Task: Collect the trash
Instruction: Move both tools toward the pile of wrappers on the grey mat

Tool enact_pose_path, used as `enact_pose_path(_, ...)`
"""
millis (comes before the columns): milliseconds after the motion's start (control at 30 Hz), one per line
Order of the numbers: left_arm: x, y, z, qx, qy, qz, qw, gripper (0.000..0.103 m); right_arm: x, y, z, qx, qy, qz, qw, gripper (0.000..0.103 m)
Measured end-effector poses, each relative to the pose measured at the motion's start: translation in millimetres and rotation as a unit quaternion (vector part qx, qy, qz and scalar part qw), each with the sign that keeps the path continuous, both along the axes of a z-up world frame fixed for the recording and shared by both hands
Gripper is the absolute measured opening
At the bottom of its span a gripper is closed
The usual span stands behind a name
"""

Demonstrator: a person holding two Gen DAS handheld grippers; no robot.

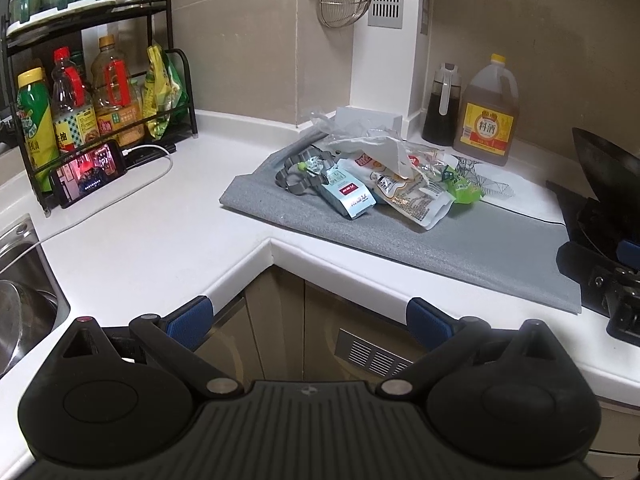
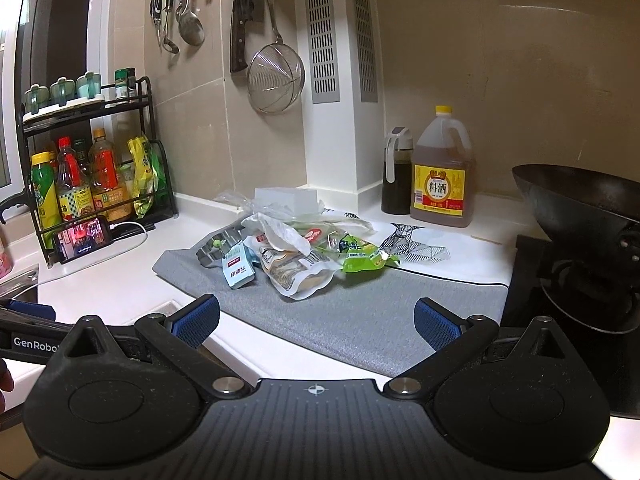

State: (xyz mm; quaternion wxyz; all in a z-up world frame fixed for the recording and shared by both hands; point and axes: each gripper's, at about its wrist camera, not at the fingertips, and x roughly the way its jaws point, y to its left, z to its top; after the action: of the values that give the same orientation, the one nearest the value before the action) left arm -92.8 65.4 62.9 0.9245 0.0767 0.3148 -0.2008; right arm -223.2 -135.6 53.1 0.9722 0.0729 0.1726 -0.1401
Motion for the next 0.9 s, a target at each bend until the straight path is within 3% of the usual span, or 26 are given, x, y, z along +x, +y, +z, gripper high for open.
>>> enact_pose_path(900, 18, 11, -5, 0.001, 0.013, 0.021, 0.9997, 0.103, 15, 0, -9, 0.007, 0.009, 0.006, 1.0, 0.103)
